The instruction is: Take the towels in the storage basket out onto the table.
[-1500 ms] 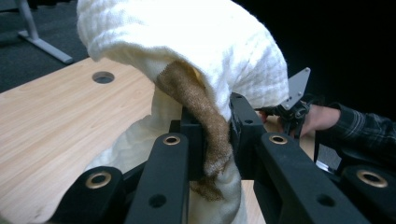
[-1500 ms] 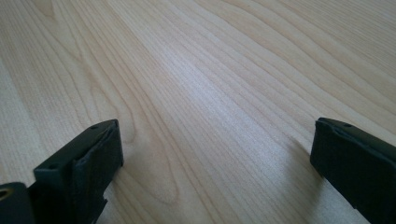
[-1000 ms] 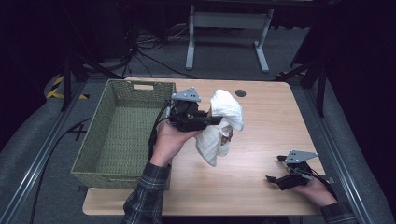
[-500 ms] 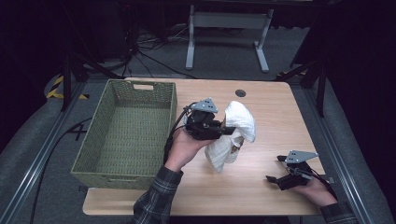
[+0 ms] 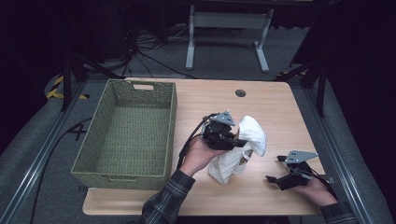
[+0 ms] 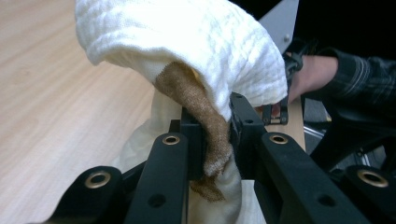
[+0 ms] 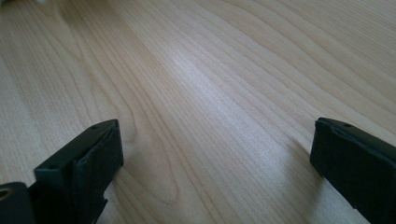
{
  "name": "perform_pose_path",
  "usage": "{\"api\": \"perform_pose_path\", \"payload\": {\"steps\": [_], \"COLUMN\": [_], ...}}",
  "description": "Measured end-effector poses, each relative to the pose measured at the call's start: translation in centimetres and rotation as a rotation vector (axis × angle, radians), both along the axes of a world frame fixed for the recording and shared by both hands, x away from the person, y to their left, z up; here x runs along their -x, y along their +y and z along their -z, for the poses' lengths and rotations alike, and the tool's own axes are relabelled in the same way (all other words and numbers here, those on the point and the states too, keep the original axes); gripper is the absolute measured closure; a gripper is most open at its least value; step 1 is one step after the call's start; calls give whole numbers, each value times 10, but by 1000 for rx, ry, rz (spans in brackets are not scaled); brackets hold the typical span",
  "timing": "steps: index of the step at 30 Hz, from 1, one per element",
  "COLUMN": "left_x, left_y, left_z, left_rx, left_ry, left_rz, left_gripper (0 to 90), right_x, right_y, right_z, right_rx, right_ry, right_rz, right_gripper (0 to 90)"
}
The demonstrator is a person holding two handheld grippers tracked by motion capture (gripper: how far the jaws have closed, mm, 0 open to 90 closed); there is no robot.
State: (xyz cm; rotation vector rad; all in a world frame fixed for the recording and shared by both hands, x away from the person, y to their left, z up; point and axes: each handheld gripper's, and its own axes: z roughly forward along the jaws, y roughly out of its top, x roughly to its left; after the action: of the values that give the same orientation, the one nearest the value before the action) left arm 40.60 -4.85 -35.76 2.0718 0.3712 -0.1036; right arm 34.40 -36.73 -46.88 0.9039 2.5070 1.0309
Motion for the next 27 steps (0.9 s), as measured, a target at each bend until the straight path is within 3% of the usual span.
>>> {"api": "perform_pose_path", "payload": {"steps": [3, 11, 14, 21, 25, 27], "left_x": [0, -3, -5, -8, -12, -14], "left_y": [-9, -22, -27, -39, -45, -45], "left_z": [12, 32, 41, 66, 78, 83], "left_rx": [-33, -61, -95, -146, -222, -220], "left_ry": [-9, -4, -17, 7, -21, 0], "left_rz": [15, 14, 15, 3, 1, -8], "left_gripper": [786, 785, 781, 773, 746, 705], "right_x": [0, 0, 0, 0, 0, 0], "right_y": [0, 0, 0, 0, -1, 0], "right_z": [0, 0, 0, 0, 0, 0], "right_rx": [3, 3, 2, 1, 2, 3], "right_ry": [-5, -5, -1, -2, -6, -2], "right_rz": [-5, -5, -5, -7, -10, -9], "right_gripper": [29, 29, 29, 29, 28, 25]}}
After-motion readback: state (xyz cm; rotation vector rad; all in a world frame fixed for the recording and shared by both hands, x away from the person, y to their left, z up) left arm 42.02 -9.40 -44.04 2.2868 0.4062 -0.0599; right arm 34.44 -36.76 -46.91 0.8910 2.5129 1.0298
